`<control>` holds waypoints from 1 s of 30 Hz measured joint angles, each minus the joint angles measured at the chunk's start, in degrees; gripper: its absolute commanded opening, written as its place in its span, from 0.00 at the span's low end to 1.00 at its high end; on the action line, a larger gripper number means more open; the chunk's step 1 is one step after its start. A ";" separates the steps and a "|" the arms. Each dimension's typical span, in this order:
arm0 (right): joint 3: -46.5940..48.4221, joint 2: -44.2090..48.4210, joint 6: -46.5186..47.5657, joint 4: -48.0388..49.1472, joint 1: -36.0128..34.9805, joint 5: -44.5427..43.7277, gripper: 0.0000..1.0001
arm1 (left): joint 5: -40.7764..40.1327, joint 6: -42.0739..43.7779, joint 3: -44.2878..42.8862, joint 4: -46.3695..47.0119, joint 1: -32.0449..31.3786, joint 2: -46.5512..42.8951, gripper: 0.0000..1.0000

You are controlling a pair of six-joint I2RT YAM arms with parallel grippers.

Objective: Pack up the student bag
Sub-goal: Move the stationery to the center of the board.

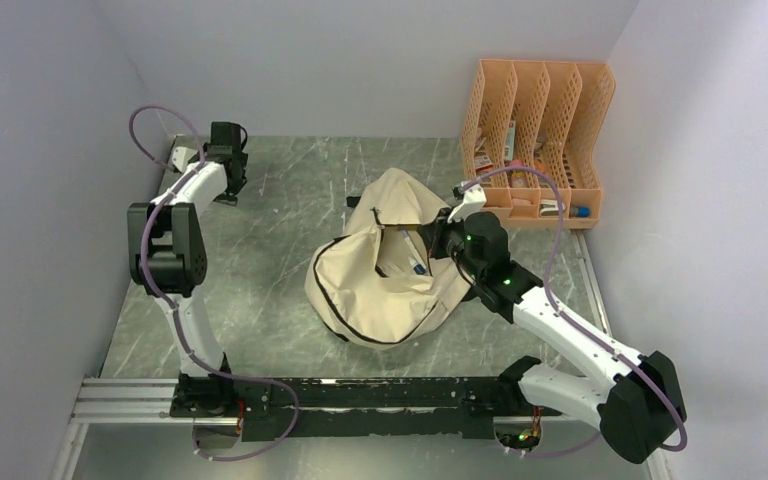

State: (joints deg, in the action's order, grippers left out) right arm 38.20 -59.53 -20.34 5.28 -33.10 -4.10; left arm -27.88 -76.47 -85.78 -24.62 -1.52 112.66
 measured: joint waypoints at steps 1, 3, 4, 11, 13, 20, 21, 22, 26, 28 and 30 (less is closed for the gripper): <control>-0.15 0.15 0.00 -0.02 0.00 -0.17 0.00 | 0.04 -1.05 -1.01 -0.61 0.50 1.18 0.84; -0.42 0.46 0.02 -0.04 0.00 -0.57 0.00 | 0.35 -3.30 -2.89 -1.62 1.84 3.32 0.83; -0.42 0.48 0.02 -0.02 0.00 -0.72 0.00 | 0.72 -4.37 -3.52 -2.10 2.67 4.02 0.82; -0.42 0.50 0.26 0.02 0.00 -1.27 0.00 | 3.91 -10.64 -10.36 -6.71 8.50 9.53 0.78; -0.42 0.50 0.26 0.02 0.00 -1.29 0.00 | 5.16 -12.07 -12.59 -8.26 9.46 11.50 0.77; -0.42 0.39 0.46 0.04 0.00 -1.38 0.00 | 9.46 -15.98 -17.25 -13.29 10.80 17.00 0.74; -0.42 0.39 0.55 0.04 0.00 -1.42 0.00 | 10.32 -16.37 -18.49 -13.90 10.95 17.33 0.73; -0.42 0.39 0.63 0.04 0.00 -1.44 0.00 | 10.56 -16.61 -19.12 -14.21 11.02 17.62 0.72; -0.42 0.39 0.68 0.04 0.00 -1.49 0.00 | 12.57 -17.70 -21.86 -15.91 11.61 19.78 0.56; -0.42 0.39 0.68 0.04 0.00 -1.49 0.00 | 13.40 -17.99 -22.12 -16.33 12.11 19.82 0.47; -0.42 0.37 0.68 0.04 0.00 -1.46 0.00 | 14.05 -18.47 -22.10 -16.81 12.52 20.06 0.38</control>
State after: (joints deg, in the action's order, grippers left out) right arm 37.78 -59.16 -19.66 5.32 -33.10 -5.56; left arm -13.82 -94.94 -107.87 -41.43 11.00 132.73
